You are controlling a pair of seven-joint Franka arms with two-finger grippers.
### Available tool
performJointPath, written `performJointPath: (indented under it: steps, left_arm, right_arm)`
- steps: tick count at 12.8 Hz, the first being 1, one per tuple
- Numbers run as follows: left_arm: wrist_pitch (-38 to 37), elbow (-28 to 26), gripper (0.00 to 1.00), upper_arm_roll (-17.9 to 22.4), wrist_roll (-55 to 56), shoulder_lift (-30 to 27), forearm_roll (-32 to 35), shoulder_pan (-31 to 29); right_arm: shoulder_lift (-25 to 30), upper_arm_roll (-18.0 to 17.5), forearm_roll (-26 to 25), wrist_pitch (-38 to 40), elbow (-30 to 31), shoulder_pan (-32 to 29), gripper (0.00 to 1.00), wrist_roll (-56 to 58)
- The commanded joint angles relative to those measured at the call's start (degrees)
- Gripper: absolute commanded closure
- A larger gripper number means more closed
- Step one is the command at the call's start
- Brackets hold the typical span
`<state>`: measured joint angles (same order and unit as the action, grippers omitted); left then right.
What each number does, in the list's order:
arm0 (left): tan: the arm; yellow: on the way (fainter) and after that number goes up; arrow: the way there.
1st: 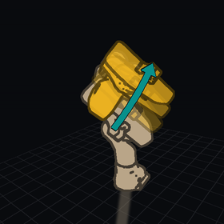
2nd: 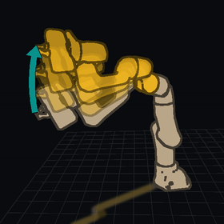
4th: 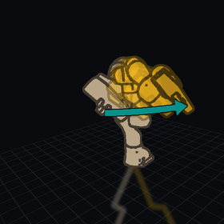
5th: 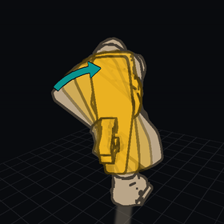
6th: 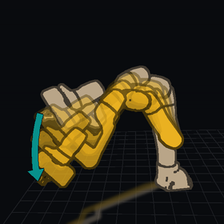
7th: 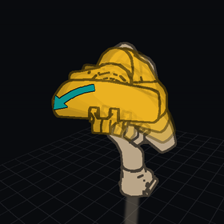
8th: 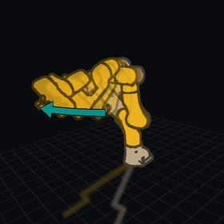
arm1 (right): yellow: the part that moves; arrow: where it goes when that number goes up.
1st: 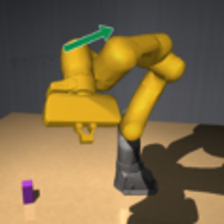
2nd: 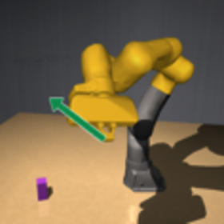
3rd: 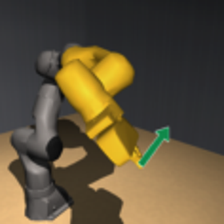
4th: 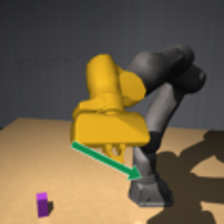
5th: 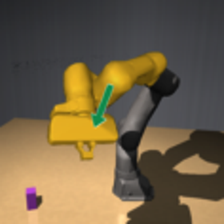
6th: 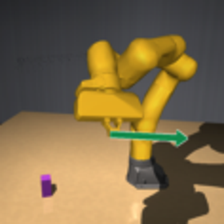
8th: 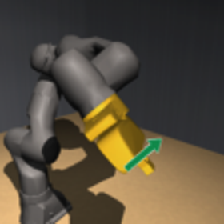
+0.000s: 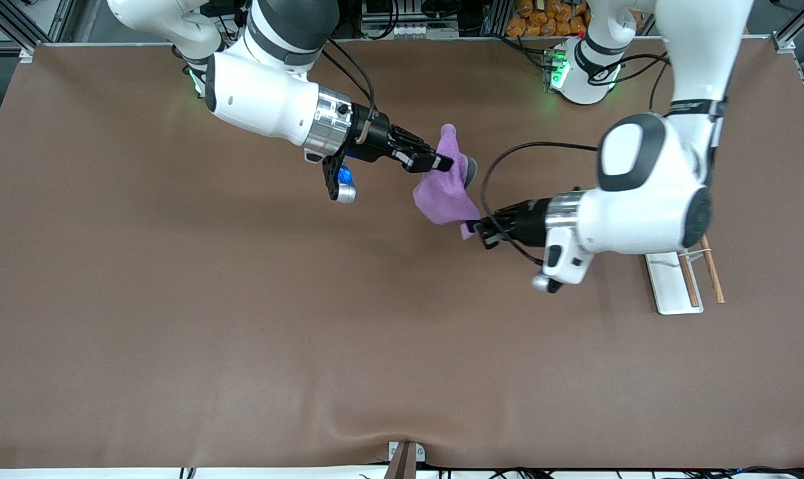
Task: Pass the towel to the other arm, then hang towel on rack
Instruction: 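Open the right gripper and pull the towel away with the left gripper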
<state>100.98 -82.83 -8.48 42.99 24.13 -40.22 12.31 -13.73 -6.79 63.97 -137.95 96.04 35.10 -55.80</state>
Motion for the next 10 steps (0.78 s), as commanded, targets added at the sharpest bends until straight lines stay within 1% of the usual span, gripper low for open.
performJointPath:
  steps: [1,4,6,7,8,10]
  left_arm:
    - [-3.5,-0.6,1.00,-0.4,-4.3,-2.1,0.3,-3.4]
    - [-7.3,-0.9,1.00,-0.1,-7.7,-3.6,0.7,-4.8]
    - [-9.5,-1.1,1.00,0.0,-10.0,-4.4,0.8,-7.0]
    - [-11.2,-1.1,1.00,0.2,-13.4,-5.1,1.0,-8.5]
    - [-12.0,-1.3,1.00,0.0,-19.6,-6.8,6.2,-10.4]
    - [-12.2,-1.2,1.00,0.0,-28.8,-8.5,14.3,-10.6]
  right_arm:
    - [0.3,0.8,0.7,0.1,0.6,0.6,0.00,-0.5]
    - [1.0,1.3,0.5,3.3,1.2,-0.6,0.00,-0.5]
    - [1.3,1.3,0.2,7.4,1.2,-3.6,0.00,-0.5]
    - [1.3,1.3,-0.5,10.0,1.1,-5.5,0.00,-0.5]
    - [1.5,1.3,-4.1,13.3,0.8,-7.9,0.00,-0.4]
    - [1.5,1.3,-12.4,20.5,0.2,-11.3,0.00,0.4]
